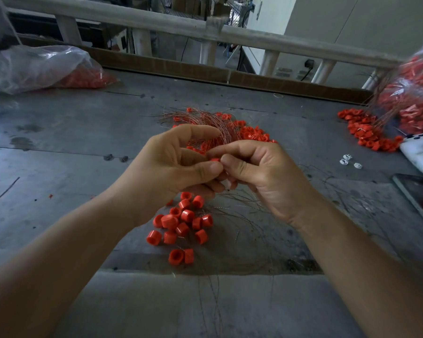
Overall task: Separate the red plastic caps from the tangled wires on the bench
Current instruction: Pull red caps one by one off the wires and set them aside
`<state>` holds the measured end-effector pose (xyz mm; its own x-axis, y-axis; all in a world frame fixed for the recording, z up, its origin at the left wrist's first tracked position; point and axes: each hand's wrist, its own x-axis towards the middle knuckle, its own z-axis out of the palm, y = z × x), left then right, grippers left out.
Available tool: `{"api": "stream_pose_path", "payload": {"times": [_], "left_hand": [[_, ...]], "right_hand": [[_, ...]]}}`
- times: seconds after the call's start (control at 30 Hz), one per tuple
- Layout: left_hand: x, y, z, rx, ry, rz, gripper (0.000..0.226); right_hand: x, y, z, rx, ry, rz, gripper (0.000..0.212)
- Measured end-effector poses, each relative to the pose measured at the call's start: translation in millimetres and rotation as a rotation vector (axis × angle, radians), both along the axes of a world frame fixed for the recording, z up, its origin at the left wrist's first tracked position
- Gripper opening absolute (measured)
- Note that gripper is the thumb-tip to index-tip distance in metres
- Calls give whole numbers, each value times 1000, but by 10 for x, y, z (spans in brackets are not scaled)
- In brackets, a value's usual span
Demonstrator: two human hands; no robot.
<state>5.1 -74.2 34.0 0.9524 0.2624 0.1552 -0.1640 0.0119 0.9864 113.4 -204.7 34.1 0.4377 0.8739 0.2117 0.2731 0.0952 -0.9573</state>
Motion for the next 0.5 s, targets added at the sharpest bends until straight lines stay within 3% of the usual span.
{"api": "stream_pose_path", "payload": {"times": [0.2,0.5], "left_hand": [[-11,-50,28,158,-58,102,50],[-31,-25,60,127,-83,90,48]], "right_hand": [[24,-18,19,79,-54,-19,20],[38,-18,7,58,-45,-40,21]]}}
